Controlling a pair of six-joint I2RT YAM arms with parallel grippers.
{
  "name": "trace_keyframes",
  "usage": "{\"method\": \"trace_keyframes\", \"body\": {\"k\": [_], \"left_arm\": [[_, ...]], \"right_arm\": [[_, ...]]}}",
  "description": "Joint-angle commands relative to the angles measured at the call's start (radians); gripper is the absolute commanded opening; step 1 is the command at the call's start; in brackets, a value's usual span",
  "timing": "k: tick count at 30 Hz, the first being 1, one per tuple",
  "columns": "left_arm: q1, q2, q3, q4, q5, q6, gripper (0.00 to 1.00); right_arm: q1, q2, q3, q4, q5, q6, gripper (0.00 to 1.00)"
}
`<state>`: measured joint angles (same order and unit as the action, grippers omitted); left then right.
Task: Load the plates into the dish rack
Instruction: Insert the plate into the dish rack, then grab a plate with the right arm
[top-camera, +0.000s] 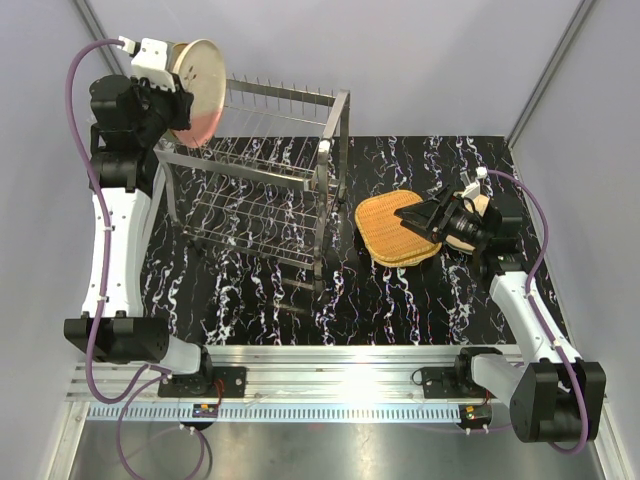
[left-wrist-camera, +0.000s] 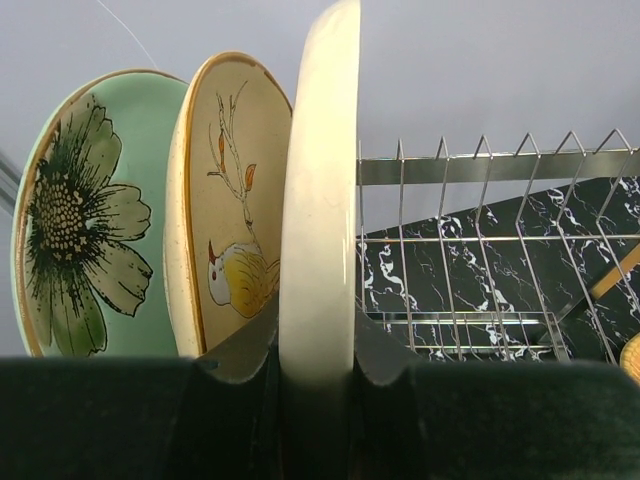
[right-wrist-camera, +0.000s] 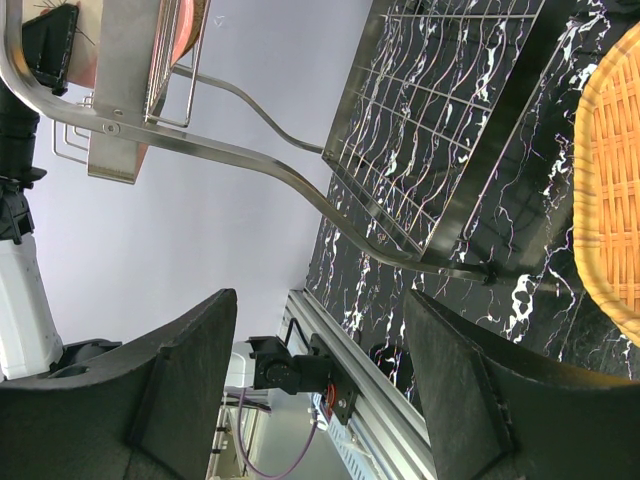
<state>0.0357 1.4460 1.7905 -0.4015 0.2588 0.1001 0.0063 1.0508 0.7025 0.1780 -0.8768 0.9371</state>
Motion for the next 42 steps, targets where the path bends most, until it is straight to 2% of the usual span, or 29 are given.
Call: {"method": "trace_keyframes", "body": {"k": [1,2,3,4,6,10,12,13,17,23,36,42], "left_arm": [[0.012,-0.038,0.02,0.128,-0.076,0.024,0.17],[0.012,-0.036,0.021,0.124,-0.069,0.021,0.2],[0.013,-0.038,0.023,0.122,-0.052,0.018,0.31],[0.013,-0.039,0.021,0.125,-0.047,0.016,0.34],[0.013,-0.041,0.023,0.127,-0.043,0.009,0.32],[0.013,-0.033,0.032,0.121,-0.052,0.006,0.34],[0.013,-0.036,0.033,0.118,-0.053,0.006,0.36],[0.012,-0.036,0.033,0.119,-0.053,0.006,0.42],[0.012,-0.039,0.038,0.115,-0.046,0.003,0.42],[0.013,-0.055,0.058,0.099,-0.065,-0.007,0.66],[0.012,-0.13,0.13,0.055,-0.076,-0.054,0.76],[0.013,-0.222,0.139,-0.011,-0.075,-0.134,0.93]], "right_arm": [[0.0,0.002,0.02,0.0,0.006,-0.026,0.75],[0.0,0.0,0.018,-0.002,0.006,-0.026,0.75],[0.0,-0.002,0.018,-0.005,0.006,-0.029,0.75],[0.0,-0.003,0.017,-0.005,0.009,-0.029,0.75],[0.0,-0.005,0.015,-0.005,0.01,-0.029,0.75],[0.0,-0.006,0.015,-0.008,0.01,-0.032,0.75],[0.0,-0.008,0.014,-0.011,0.012,-0.034,0.75],[0.0,-0.008,0.015,-0.012,0.012,-0.035,0.75],[0.0,-0.006,0.015,-0.012,0.012,-0.035,0.75],[0.0,-0.005,0.018,-0.012,0.009,-0.031,0.75],[0.0,-0.029,0.015,-0.049,0.025,-0.047,0.75],[0.0,-0.072,0.032,-0.207,0.174,-0.126,0.74]]}}
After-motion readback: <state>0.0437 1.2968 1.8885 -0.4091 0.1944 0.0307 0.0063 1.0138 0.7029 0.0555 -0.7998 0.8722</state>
